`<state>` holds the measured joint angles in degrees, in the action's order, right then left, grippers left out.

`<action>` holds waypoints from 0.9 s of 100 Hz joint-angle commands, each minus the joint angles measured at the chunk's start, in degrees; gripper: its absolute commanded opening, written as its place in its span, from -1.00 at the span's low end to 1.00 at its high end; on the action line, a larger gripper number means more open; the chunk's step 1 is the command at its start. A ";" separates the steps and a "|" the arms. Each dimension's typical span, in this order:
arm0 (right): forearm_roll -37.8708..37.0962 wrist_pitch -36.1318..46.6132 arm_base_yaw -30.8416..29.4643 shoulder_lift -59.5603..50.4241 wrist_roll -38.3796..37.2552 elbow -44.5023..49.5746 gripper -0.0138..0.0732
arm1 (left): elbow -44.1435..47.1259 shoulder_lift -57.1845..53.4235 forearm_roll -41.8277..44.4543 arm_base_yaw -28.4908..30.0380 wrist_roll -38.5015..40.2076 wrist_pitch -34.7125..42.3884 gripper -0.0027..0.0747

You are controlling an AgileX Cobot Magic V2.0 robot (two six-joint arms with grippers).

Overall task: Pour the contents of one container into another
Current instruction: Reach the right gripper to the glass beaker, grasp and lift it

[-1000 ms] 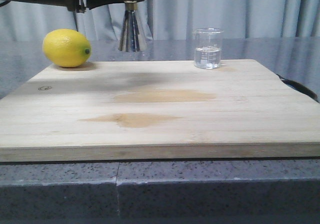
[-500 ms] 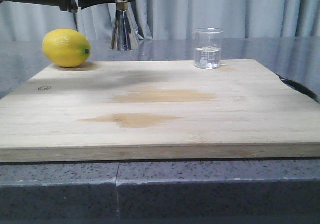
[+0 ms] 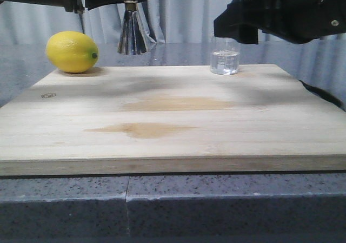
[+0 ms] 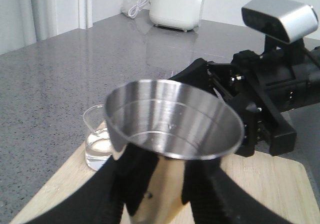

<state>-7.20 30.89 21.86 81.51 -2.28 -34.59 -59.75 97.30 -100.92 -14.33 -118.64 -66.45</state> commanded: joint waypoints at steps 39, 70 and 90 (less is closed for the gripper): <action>0.62 23.72 -1.37 10.77 0.58 -2.25 0.54 | -1.68 -2.93 -5.08 0.06 0.45 -5.69 -0.29; 0.62 24.25 -2.88 16.29 0.58 -6.26 0.54 | -1.68 -2.93 -5.08 0.06 0.45 -5.69 -0.29; 0.62 24.16 -2.88 18.02 0.58 -7.01 0.54 | -1.68 -2.93 -5.08 0.06 0.45 -5.69 -0.29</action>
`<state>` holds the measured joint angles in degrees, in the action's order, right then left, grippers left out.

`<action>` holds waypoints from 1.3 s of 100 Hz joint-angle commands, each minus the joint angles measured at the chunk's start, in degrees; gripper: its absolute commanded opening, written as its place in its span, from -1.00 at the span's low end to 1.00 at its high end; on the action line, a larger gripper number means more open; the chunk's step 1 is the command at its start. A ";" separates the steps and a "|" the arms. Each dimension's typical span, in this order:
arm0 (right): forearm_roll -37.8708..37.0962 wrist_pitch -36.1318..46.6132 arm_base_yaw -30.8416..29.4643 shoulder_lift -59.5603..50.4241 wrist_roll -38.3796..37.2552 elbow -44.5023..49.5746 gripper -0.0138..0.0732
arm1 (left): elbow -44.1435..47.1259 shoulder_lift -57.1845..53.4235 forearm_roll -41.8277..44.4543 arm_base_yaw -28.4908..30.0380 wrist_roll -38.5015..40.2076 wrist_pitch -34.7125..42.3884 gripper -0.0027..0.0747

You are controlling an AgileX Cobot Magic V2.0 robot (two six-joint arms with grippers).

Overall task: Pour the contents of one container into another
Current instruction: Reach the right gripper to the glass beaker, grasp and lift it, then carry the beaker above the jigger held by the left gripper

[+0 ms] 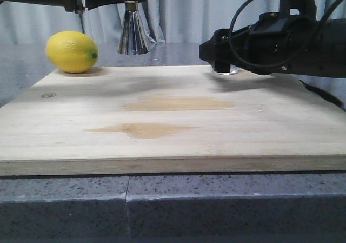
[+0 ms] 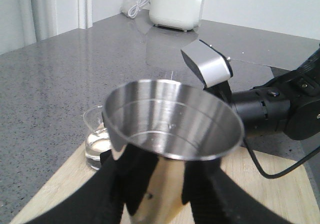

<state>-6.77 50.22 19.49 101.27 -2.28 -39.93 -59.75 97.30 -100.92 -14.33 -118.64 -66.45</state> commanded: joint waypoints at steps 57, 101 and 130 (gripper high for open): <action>0.19 4.57 -0.51 -1.19 0.68 -1.76 0.05 | -1.68 -2.93 -5.08 0.06 0.45 -5.69 -0.29; -2.20 -11.20 -0.51 -11.36 -0.39 -1.76 0.05 | -1.68 -2.93 -5.08 0.06 0.45 -5.69 -0.29; -3.24 -25.96 1.06 -24.33 -1.44 -2.09 0.05 | -1.68 -2.93 -5.08 0.06 0.45 -5.60 -0.29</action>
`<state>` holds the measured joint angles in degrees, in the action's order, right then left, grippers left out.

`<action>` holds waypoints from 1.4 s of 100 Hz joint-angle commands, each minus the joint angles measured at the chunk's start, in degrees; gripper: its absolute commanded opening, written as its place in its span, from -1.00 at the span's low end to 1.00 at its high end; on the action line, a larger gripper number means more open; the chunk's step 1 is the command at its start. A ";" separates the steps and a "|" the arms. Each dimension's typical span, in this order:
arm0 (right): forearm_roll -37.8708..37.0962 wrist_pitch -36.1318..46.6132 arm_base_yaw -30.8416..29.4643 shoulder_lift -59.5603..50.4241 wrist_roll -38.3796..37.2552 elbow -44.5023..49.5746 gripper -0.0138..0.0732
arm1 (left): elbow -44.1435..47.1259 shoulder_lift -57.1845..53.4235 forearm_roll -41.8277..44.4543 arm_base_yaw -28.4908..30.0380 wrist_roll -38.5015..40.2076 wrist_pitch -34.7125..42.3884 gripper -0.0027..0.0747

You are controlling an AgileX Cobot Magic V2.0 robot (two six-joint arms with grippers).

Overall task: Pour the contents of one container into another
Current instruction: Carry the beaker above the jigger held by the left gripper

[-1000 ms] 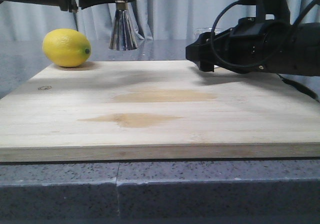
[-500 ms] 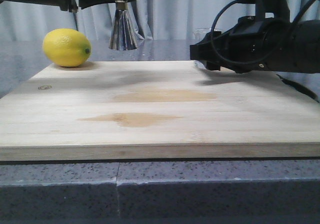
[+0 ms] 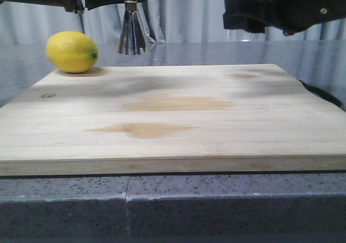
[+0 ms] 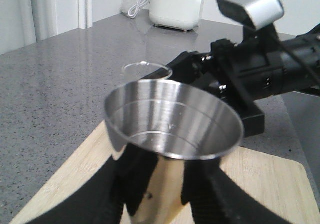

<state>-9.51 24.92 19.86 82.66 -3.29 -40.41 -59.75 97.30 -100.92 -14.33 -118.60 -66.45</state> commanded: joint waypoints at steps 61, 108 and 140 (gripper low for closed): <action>-6.30 -46.47 14.30 -10.38 5.07 -30.50 0.05 | -1.68 -2.93 -5.08 0.06 0.41 -5.60 -0.29; -12.68 -54.38 20.61 -2.41 16.95 -43.70 0.05 | -1.68 -2.93 -5.08 0.06 0.41 -5.60 -0.28; -24.32 -54.24 23.84 -1.66 17.36 -43.78 0.05 | -1.68 -2.93 -5.08 0.06 0.41 -5.60 -0.29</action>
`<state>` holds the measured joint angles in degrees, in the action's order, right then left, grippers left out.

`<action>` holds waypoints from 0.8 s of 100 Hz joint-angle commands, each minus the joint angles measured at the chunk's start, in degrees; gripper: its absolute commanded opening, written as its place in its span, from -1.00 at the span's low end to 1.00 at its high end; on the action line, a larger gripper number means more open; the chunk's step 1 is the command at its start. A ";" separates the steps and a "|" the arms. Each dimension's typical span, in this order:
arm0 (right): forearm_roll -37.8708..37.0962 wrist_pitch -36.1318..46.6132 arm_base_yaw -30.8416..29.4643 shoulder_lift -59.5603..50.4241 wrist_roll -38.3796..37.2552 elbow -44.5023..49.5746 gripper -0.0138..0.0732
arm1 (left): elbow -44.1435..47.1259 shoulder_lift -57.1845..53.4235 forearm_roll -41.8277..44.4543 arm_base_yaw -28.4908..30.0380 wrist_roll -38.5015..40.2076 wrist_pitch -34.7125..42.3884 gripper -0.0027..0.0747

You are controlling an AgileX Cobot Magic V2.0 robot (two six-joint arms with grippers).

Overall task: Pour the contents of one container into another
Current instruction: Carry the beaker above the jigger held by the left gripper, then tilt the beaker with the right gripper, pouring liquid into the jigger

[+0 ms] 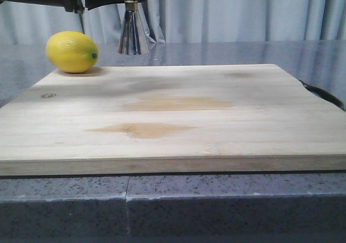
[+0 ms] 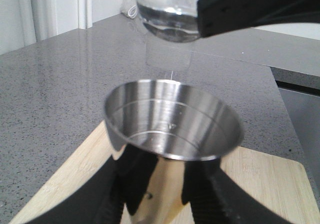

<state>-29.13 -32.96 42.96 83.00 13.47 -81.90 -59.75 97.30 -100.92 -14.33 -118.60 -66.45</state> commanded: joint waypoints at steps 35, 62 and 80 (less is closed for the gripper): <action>-11.81 3.56 2.38 -2.00 0.84 -2.29 0.05 | -1.68 -2.93 -5.08 0.06 0.41 -5.60 -0.29; -14.74 4.01 2.82 -2.00 1.01 -2.29 0.05 | -1.68 -2.93 -5.08 0.06 0.41 -5.60 -0.29; -15.35 4.01 2.82 -2.00 2.76 -2.29 0.05 | -1.68 -2.93 -5.08 0.06 0.41 -5.60 -0.29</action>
<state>-41.79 -32.52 45.62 83.00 14.87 -81.89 -59.75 97.30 -100.92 -14.33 -118.60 -66.45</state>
